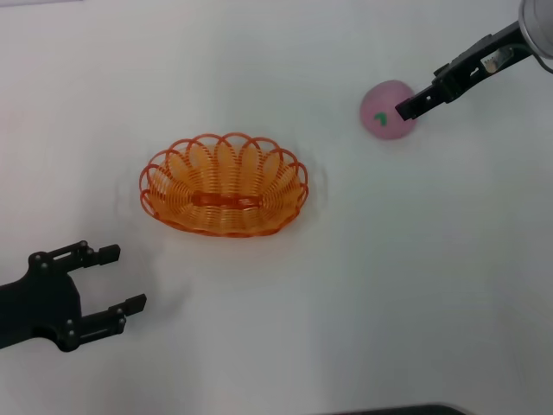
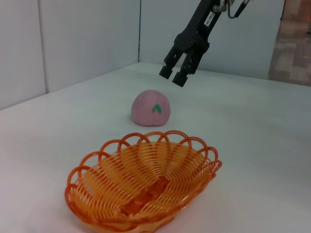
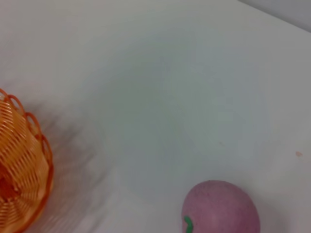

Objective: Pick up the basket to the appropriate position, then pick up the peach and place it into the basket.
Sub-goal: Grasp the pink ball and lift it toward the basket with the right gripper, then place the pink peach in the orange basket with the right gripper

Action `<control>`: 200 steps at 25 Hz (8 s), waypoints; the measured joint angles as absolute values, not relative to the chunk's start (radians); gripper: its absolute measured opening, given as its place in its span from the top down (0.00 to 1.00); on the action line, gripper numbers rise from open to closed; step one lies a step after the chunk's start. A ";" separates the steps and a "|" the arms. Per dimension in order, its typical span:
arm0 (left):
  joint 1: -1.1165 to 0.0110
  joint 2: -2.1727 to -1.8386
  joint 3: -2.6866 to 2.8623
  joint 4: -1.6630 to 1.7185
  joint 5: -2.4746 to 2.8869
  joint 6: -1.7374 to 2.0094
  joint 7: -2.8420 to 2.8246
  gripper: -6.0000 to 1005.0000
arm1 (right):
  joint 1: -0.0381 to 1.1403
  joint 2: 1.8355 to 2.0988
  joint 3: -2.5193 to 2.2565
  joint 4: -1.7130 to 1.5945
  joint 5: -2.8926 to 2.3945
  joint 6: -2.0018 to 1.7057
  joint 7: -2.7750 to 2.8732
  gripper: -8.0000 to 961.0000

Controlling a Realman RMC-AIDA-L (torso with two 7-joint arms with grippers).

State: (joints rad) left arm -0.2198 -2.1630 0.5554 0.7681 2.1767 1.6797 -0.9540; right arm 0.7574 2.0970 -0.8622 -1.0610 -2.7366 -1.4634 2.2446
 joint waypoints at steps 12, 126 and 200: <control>-0.220 -2.163 0.555 0.760 2.177 1.673 -0.954 0.27 | 0.762 2.094 -0.952 -0.967 -2.733 -1.323 2.239 0.09; -0.232 -2.161 0.554 0.767 2.170 1.651 -0.954 0.27 | 0.799 2.094 -1.061 -0.980 -2.552 -1.411 2.190 0.68; -0.227 -2.157 0.532 0.784 2.173 1.654 -0.954 0.27 | 0.855 2.097 -1.400 -0.774 -2.186 -1.256 2.088 0.01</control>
